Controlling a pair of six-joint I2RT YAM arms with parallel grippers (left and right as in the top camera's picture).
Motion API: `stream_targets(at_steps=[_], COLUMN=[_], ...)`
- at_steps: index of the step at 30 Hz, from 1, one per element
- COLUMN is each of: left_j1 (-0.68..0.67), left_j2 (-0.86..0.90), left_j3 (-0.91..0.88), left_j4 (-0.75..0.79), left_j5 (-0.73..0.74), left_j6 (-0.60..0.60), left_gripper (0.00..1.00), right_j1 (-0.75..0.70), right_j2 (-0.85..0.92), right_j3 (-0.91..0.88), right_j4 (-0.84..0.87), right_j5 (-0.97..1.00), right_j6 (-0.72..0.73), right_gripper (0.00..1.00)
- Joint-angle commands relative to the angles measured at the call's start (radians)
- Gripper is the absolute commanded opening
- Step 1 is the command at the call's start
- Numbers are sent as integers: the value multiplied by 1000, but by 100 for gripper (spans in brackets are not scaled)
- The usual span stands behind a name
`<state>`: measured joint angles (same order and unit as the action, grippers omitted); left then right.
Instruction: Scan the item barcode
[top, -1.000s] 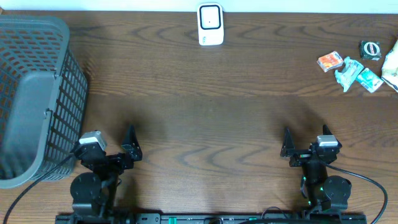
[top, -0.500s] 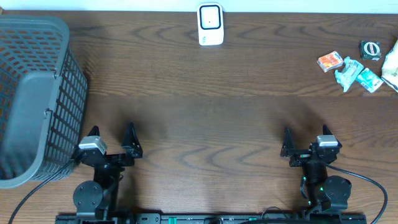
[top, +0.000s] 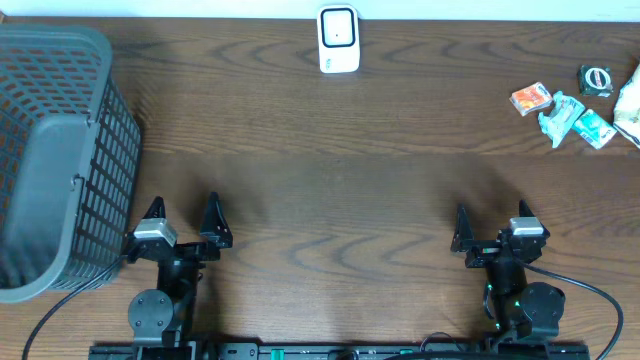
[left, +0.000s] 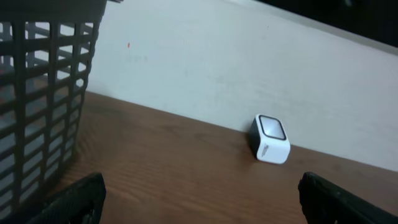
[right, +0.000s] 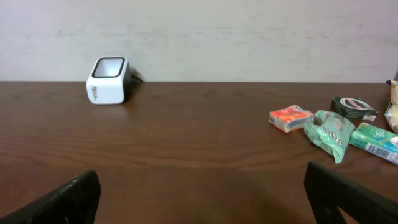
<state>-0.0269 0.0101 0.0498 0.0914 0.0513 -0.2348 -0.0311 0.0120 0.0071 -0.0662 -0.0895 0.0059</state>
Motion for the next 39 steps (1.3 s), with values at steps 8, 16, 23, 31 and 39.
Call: stream_targets(at_steps=[8, 16, 23, 31, 39], left_j1=[37, 37, 37, 37, 37], left_j2=[-9, -9, -9, -9, -9], left_j3=[-46, -46, -46, -46, -46], left_j4=[54, -122, -159, -162, -162], left_j5=[9, 8, 8, 13, 19], left_j6=[14, 58, 108, 132, 296], left_gripper=[97, 98, 98, 97, 98], right_j1=[6, 6, 6, 6, 6], right_j2=[-6, -6, -6, -6, -6], right_j3=[-2, -2, -2, -2, -2], right_j4=[-5, -5, -5, -5, -5], right_j5=[8, 8, 8, 8, 8], right_j6=[-14, -14, -14, -14, -14], right_gripper=[99, 99, 99, 99, 99])
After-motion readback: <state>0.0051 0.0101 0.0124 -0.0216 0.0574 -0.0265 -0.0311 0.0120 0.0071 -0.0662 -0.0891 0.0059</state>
